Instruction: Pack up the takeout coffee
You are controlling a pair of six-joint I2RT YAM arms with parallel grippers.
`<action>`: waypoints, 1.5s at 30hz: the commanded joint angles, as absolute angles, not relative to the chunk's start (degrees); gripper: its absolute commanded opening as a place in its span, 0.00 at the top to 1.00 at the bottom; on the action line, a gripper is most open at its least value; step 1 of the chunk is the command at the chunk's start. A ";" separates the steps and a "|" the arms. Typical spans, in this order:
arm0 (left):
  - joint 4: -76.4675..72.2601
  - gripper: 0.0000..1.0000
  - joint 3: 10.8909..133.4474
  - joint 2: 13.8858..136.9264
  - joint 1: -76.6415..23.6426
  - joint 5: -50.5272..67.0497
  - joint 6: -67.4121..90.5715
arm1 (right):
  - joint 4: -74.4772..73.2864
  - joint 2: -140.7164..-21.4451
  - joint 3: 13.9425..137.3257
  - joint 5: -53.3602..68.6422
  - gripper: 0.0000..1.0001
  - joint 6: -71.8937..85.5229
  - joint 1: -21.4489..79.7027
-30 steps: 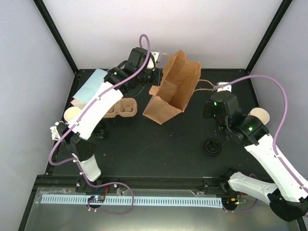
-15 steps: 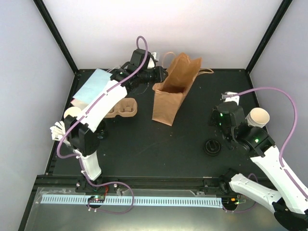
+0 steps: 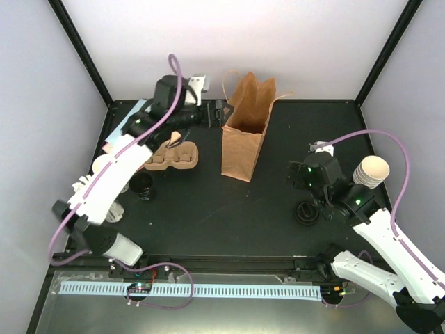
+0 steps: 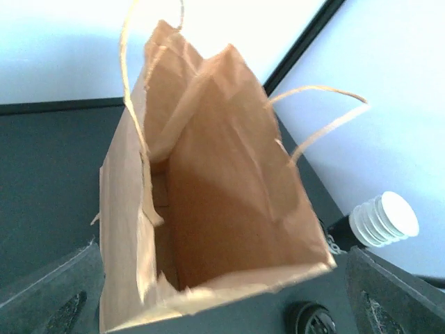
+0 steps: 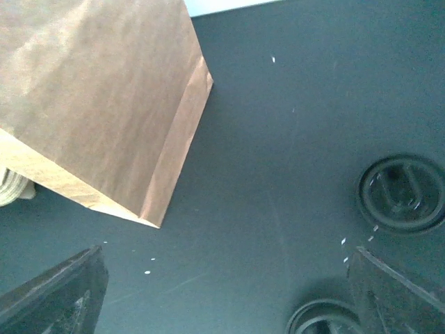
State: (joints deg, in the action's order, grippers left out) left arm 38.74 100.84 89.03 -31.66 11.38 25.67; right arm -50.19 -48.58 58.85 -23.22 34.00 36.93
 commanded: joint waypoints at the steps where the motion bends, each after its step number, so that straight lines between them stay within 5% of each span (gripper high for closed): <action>1: 37.22 0.02 93.72 79.30 -31.44 13.60 20.48 | -48.80 -48.53 56.69 -21.53 0.00 36.85 36.72; 18: 56.57 0.01 71.00 51.33 -27.40 -3.09 19.93 | -53.01 -52.38 53.86 -15.11 0.00 41.11 36.73; 45: 44.09 0.01 49.31 46.32 -27.33 -2.01 28.56 | -59.19 -58.92 61.30 -17.12 0.00 34.32 32.69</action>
State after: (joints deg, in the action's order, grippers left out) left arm 46.54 51.05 48.07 -27.70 0.32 26.68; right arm -57.39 -57.54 59.00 -17.80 36.45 35.90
